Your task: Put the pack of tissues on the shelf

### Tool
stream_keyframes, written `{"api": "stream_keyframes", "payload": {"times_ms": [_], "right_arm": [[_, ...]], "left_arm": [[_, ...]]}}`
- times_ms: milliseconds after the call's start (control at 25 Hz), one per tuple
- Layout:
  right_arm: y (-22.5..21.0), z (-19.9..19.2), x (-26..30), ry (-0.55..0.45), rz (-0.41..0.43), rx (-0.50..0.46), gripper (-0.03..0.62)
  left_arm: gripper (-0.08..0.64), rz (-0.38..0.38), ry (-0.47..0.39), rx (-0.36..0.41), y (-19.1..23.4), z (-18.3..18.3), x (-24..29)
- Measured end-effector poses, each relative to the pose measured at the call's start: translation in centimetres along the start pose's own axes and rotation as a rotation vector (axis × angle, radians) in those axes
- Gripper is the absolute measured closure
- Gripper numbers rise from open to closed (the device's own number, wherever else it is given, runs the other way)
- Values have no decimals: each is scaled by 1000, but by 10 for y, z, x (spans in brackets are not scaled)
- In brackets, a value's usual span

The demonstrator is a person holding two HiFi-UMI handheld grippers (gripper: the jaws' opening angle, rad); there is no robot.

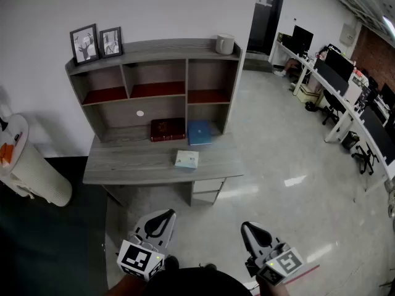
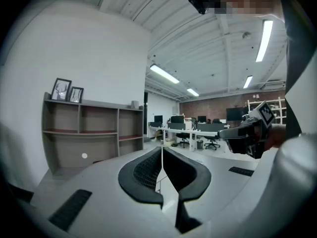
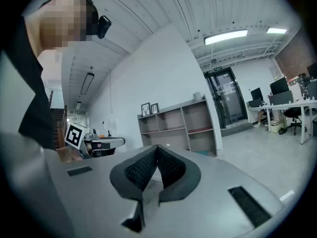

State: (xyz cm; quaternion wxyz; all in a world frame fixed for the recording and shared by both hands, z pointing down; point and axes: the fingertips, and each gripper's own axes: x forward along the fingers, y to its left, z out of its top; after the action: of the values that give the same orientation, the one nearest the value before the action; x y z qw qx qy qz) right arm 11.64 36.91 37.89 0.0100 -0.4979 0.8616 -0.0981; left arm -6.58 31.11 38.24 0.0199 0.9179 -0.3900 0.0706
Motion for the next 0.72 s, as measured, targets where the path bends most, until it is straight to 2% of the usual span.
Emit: {"api": "stream_keyframes", "payload": {"times_ms": [440, 720], "right_arm": [[-9, 5, -31, -27, 37, -18, 575], [-28, 4, -63, -55, 36, 21, 572]], "left_arm": [[538, 10, 3, 3, -37, 2, 1], [538, 36, 7, 3, -70, 0, 2]]}}
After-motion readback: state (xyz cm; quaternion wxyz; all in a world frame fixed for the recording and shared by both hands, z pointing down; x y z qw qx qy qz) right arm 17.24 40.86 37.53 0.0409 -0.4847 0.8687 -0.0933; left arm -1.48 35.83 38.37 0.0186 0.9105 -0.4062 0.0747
